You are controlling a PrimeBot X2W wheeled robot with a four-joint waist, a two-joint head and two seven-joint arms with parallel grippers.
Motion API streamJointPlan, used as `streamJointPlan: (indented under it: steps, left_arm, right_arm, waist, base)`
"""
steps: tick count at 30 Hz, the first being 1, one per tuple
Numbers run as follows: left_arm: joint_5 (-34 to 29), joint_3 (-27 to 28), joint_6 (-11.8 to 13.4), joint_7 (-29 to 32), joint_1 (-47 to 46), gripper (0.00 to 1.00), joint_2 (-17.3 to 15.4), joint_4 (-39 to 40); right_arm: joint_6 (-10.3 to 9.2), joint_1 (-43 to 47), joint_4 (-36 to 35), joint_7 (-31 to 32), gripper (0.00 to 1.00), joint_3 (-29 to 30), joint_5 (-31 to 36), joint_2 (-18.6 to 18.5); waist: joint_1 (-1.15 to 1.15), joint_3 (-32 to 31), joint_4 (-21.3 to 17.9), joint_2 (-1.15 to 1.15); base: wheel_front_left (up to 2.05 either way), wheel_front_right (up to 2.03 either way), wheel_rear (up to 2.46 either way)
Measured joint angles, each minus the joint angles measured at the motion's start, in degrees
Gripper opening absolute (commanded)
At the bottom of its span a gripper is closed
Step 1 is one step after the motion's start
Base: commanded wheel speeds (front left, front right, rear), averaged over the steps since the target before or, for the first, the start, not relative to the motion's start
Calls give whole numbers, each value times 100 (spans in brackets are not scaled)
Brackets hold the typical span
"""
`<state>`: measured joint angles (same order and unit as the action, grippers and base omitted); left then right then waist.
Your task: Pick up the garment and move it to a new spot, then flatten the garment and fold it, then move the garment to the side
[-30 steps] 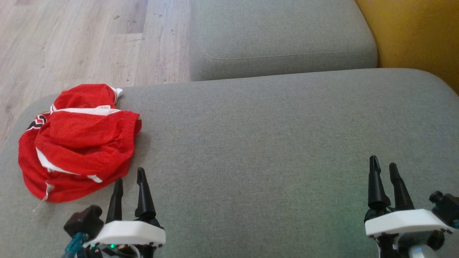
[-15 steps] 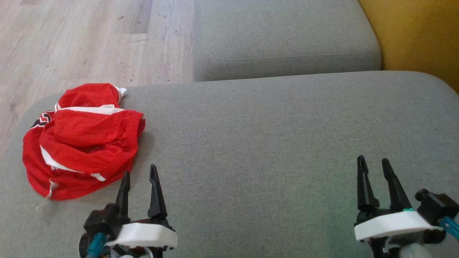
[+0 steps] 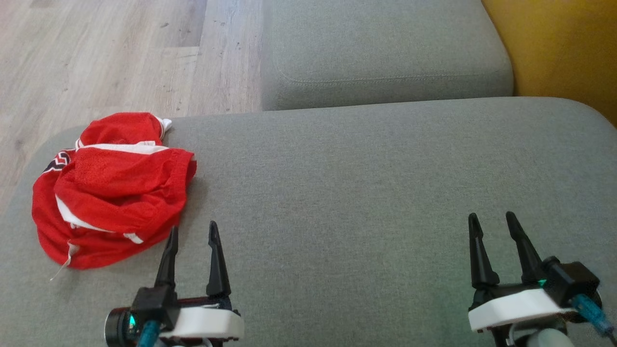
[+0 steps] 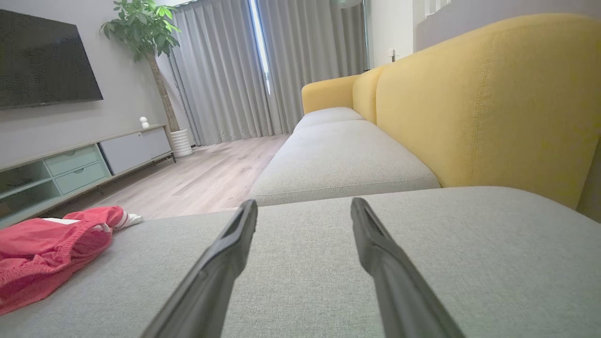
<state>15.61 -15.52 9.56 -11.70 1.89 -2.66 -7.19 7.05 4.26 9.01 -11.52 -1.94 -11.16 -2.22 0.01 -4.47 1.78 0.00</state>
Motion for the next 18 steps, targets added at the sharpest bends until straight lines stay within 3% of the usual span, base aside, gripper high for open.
streamJointPlan:
  steps: [18]
  left_arm:
    - [-1194, -219, 12, -277, 85, 100, -8, -142]
  right_arm:
    - [1, 69, 5, -286, 100, 92, 1188, -1]
  waist:
    - [0, -25, 27, 0]
  base:
    - [0, 0, 0]
